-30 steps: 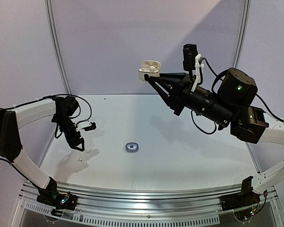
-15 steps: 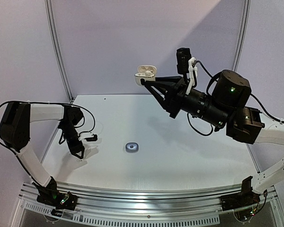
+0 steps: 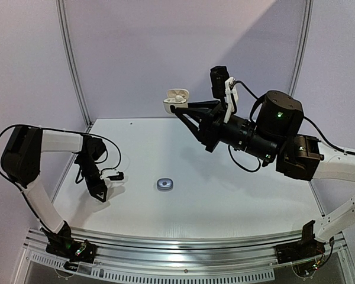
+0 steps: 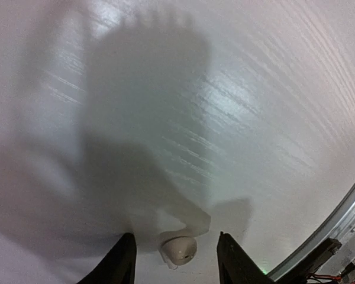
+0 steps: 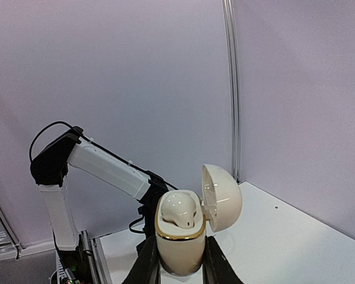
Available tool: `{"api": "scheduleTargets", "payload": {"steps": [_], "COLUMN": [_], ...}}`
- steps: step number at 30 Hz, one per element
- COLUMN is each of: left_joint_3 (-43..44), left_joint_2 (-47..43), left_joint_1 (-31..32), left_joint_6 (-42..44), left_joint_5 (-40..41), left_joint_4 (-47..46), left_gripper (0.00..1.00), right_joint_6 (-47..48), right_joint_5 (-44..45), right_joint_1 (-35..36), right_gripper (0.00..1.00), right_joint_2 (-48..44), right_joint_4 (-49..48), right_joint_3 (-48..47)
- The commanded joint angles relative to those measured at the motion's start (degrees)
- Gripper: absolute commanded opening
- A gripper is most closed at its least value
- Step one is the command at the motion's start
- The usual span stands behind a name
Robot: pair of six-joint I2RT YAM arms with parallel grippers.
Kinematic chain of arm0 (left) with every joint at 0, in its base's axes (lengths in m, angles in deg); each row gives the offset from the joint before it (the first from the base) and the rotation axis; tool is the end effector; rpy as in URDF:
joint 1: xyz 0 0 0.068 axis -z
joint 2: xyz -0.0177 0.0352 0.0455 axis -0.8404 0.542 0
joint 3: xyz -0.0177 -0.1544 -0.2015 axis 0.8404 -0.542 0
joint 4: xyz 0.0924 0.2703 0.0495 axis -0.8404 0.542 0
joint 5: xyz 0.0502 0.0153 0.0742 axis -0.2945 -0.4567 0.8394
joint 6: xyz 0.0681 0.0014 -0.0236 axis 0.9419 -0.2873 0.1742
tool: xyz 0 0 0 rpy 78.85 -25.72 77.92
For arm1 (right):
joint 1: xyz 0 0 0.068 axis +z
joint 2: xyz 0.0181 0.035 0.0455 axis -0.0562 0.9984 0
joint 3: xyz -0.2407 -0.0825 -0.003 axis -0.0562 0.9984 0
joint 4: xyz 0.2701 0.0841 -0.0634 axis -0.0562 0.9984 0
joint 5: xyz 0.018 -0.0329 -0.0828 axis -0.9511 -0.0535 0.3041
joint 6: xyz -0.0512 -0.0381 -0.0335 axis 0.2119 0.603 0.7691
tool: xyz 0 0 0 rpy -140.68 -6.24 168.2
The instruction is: Insert the wireless bluetooth earbuds into the charging case
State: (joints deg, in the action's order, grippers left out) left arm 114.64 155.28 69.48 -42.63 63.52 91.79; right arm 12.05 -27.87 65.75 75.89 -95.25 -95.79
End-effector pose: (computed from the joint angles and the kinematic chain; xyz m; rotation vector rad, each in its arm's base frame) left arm 0.2747 -0.0680 0.0806 -1.3561 -2.6817 0.2617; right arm 0.1404 0.3412 0.4013 -0.6763 1.3578 0.9681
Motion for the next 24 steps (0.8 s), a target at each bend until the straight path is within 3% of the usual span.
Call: {"api": "scheduleTargets", "payload": {"steps": [1, 24], "left_joint_3": [-2.56, -6.77], "left_joint_2": [0.1, -2.76], "left_joint_1": [1.31, 7.12], "left_joint_6": [1.19, 1.75], "left_joint_5": [2.64, 6.66], "left_joint_4": [-1.18, -2.66], "left_gripper": [0.48, 0.36], "right_joint_6": [0.08, -0.11], "right_joint_5": [0.41, -0.06], "right_joint_1": [-0.22, -0.29], "right_gripper": [0.0, 0.0], "right_joint_2": [0.12, -0.16], "right_joint_4": [0.73, 0.43], "right_joint_3": [-1.28, -1.0]}}
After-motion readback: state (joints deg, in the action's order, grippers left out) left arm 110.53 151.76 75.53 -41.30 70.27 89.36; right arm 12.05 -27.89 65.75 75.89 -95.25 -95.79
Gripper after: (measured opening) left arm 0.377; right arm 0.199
